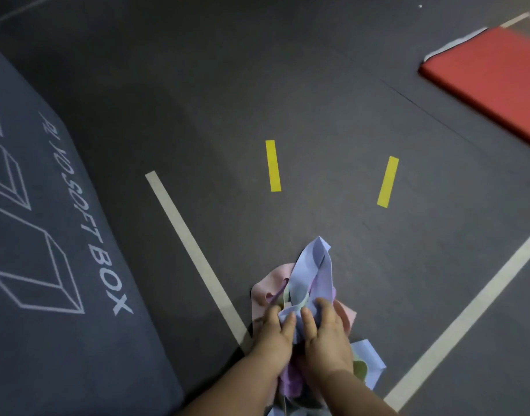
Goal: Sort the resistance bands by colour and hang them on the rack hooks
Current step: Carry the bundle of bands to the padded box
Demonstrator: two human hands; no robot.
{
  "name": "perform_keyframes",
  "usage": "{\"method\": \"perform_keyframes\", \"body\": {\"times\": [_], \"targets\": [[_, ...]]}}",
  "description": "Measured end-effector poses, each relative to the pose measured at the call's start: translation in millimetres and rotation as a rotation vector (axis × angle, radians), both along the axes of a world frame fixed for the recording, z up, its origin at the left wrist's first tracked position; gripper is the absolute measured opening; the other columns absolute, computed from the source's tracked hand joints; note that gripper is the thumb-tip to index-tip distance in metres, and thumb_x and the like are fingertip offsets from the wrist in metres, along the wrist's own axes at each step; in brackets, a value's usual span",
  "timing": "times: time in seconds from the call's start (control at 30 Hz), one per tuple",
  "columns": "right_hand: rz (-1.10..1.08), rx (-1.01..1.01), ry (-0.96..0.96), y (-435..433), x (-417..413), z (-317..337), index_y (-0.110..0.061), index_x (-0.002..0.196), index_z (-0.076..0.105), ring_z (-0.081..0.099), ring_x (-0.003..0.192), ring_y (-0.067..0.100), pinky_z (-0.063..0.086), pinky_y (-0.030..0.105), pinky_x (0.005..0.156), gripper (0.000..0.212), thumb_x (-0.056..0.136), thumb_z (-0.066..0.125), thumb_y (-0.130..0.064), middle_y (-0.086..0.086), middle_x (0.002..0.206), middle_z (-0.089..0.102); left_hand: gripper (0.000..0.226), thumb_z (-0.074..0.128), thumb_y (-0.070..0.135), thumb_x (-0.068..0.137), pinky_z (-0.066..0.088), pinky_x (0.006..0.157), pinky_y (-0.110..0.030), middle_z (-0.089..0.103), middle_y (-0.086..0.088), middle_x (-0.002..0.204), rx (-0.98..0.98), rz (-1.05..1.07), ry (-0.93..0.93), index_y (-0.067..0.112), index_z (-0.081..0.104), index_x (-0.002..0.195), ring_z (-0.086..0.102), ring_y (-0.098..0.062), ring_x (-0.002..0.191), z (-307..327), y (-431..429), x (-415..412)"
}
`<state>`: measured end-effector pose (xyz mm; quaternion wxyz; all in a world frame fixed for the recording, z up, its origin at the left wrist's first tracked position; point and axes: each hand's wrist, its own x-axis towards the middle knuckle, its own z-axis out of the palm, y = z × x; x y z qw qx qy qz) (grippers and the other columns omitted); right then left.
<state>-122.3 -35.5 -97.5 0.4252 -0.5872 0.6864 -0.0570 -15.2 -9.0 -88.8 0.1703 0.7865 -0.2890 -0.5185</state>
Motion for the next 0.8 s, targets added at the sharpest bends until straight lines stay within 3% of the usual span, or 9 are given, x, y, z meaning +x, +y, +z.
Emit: {"method": "perform_keyframes", "body": {"times": [0.07,0.23,0.3,0.33,0.4,0.47,0.6,0.7,0.8], "targets": [[-0.043,-0.02,-0.07,2,4,6,-0.028,0.126,0.046,0.054,0.099,0.022,0.039,0.031,0.081,0.034,0.096,0.044,-0.045,-0.002,0.122,0.045,0.034,0.039,0.034,0.102,0.035,0.072,-0.017,0.055,-0.003,0.12,-0.057,0.117,0.144,0.019,0.041,0.132,0.051,-0.016,0.099,9,0,-4],[-0.192,-0.142,-0.228,2,8,26,-0.022,0.101,0.059,0.056,0.09,0.013,0.039,0.025,0.072,0.043,0.081,0.044,-0.057,0.003,0.106,0.058,0.014,0.041,0.023,0.101,0.036,0.067,-0.006,0.058,-0.003,0.113,-0.214,0.315,0.129,0.024,0.046,0.114,0.055,-0.019,0.105,26,6,-11],[-0.22,-0.187,-0.253,0,8,39,-0.024,0.088,0.059,0.054,0.084,0.005,0.037,0.017,0.069,0.021,0.086,0.052,-0.045,0.007,0.102,0.057,0.007,0.039,0.022,0.102,0.034,0.062,-0.008,0.056,0.003,0.102,-0.22,0.314,0.126,0.026,0.043,0.107,0.054,-0.018,0.101,43,3,-14],[-0.237,-0.216,-0.267,-1,8,47,-0.025,0.083,0.057,0.053,0.082,0.005,0.037,0.015,0.067,0.014,0.088,0.054,-0.038,0.009,0.099,0.057,0.016,0.038,0.021,0.103,0.033,0.065,-0.006,0.053,0.004,0.106,-0.237,0.298,0.125,0.025,0.041,0.117,0.054,-0.017,0.106,53,2,-15],[-0.272,-0.295,-0.31,-2,8,63,-0.023,0.078,0.057,0.052,0.079,0.006,0.036,0.013,0.065,0.031,0.079,0.049,-0.052,0.007,0.092,0.056,0.031,0.037,0.019,0.103,0.036,0.075,-0.008,0.049,0.002,0.115,-0.292,0.27,0.116,0.019,0.033,0.134,0.053,-0.016,0.112,69,-2,-17],[-0.319,-0.354,-0.326,-2,10,78,-0.019,0.08,0.059,0.051,0.078,0.005,0.034,0.011,0.063,0.05,0.069,0.036,-0.062,0.0,0.088,0.053,0.02,0.038,0.02,0.103,0.037,0.07,-0.011,0.05,0.005,0.102,-0.334,0.297,0.13,0.026,0.038,0.122,0.056,-0.011,0.093,83,-1,-18],[-0.324,-0.406,-0.361,-2,11,115,-0.024,0.079,0.055,0.048,0.078,0.004,0.032,0.01,0.063,0.027,0.074,0.042,-0.047,-0.007,0.087,0.049,0.017,0.04,0.024,0.102,0.04,0.071,-0.009,0.051,0.007,0.101,-0.4,0.272,0.113,0.03,0.034,0.117,0.052,-0.006,0.087,115,5,-17],[-0.295,-0.449,-0.387,1,11,147,-0.031,0.074,0.05,0.049,0.079,0.007,0.032,0.013,0.063,0.021,0.075,0.042,-0.05,-0.008,0.087,0.05,0.019,0.039,0.029,0.102,0.038,0.058,-0.007,0.051,0.007,0.083,-0.379,0.265,0.074,0.037,0.027,0.115,0.052,-0.002,0.071,147,6,-16],[-0.267,-0.518,-0.395,4,13,176,-0.028,0.075,0.053,0.051,0.08,0.004,0.033,0.016,0.064,0.042,0.068,0.035,-0.065,-0.008,0.087,0.051,0.023,0.039,0.038,0.101,0.046,0.075,-0.02,0.061,-0.002,0.099,-0.389,0.29,0.095,0.04,0.029,0.121,0.059,-0.014,0.087,181,10,-17]]}}
